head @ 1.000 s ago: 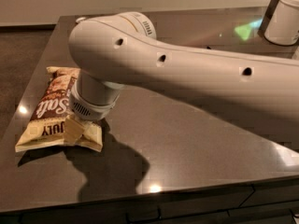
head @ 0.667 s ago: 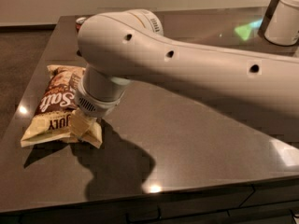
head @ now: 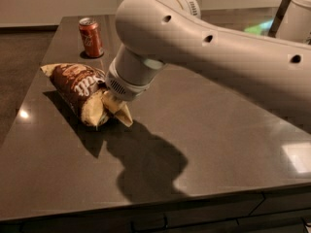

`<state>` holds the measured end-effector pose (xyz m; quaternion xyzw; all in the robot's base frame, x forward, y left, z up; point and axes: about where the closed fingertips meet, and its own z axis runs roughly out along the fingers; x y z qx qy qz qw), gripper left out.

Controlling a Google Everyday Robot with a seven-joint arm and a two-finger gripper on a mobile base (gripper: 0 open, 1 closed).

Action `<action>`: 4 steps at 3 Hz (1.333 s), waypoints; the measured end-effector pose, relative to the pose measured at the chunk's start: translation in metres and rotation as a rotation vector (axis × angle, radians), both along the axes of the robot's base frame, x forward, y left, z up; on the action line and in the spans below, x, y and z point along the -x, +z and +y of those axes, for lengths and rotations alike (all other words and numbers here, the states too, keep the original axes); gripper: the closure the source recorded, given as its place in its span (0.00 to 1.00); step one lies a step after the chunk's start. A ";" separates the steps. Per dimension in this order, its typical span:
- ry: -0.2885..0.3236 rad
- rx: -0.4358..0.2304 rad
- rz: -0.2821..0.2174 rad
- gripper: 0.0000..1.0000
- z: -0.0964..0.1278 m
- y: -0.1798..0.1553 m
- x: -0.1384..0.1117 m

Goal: Move brown chip bag near rxbar chocolate

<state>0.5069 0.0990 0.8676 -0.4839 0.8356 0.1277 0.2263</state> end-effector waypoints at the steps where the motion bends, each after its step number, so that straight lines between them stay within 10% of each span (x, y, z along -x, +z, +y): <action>1: -0.008 -0.009 -0.040 1.00 -0.033 0.011 -0.028; 4: 0.001 0.034 -0.126 1.00 -0.130 0.009 -0.086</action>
Offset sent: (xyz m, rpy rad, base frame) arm 0.0799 -0.1021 0.0168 -0.0106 -0.1301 0.0507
